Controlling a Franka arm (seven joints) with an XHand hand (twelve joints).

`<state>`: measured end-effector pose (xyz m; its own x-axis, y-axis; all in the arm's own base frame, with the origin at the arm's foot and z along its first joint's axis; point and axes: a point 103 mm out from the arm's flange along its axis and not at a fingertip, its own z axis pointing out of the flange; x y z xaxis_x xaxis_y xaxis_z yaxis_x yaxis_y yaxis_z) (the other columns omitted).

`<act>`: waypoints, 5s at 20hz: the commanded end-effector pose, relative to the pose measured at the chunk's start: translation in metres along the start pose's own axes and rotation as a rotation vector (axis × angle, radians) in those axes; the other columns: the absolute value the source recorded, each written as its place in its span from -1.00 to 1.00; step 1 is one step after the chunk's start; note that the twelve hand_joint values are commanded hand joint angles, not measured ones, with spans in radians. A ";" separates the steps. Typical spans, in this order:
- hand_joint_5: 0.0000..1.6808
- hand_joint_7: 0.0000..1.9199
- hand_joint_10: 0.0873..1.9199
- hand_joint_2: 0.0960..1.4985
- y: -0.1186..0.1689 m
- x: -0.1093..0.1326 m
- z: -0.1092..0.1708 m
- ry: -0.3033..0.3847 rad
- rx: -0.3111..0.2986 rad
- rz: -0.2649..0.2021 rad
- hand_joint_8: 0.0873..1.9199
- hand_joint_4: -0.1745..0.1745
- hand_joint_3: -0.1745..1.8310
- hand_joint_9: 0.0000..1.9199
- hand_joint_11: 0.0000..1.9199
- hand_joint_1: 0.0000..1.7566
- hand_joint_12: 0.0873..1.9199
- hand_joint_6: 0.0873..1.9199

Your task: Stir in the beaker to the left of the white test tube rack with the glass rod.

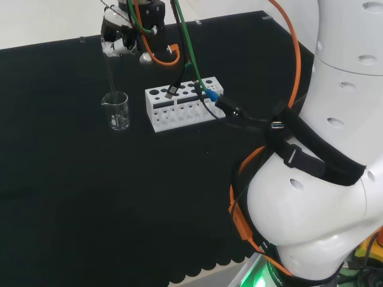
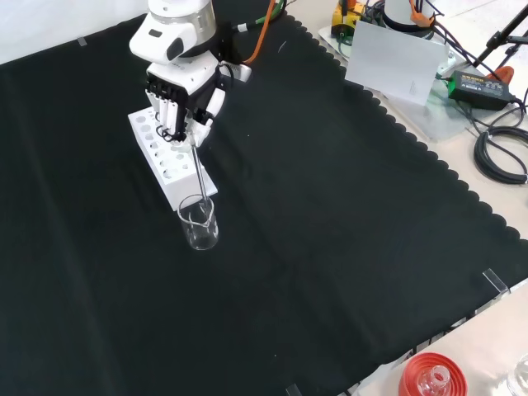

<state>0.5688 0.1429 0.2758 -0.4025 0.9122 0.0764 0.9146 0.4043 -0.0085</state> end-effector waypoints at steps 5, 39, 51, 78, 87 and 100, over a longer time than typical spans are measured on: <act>0.48 0.34 -0.65 0.39 0.012 0.010 0.011 0.012 0.010 -0.024 -0.44 -1.00 -1.00 0.85 0.75 0.50 -0.41 -0.47; 0.48 0.34 -0.66 0.39 0.027 0.000 0.024 0.052 0.029 -0.022 -0.45 -1.00 -1.00 0.85 0.75 0.50 -0.41 -0.48; 0.48 0.34 -0.67 0.39 0.046 0.000 0.021 0.036 0.028 -0.037 -0.45 -1.00 -1.00 0.85 0.75 0.50 -0.41 -0.48; 0.48 0.34 -0.68 0.39 0.007 0.000 0.014 0.055 0.020 -0.010 -0.46 -1.00 -1.00 0.86 0.75 0.50 -0.41 -0.48; 0.48 0.35 -0.68 0.39 0.031 -0.005 0.019 0.055 0.016 -0.027 -0.46 -1.00 -1.00 0.86 0.75 0.50 -0.41 -0.48; 0.48 0.35 -0.68 0.39 0.020 -0.045 0.018 0.063 0.020 0.028 -0.46 -1.00 -1.00 0.86 0.75 0.50 -0.41 -0.48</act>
<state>0.6165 0.1361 0.2506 -0.4064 0.9023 0.1440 0.9096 0.4145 -0.0300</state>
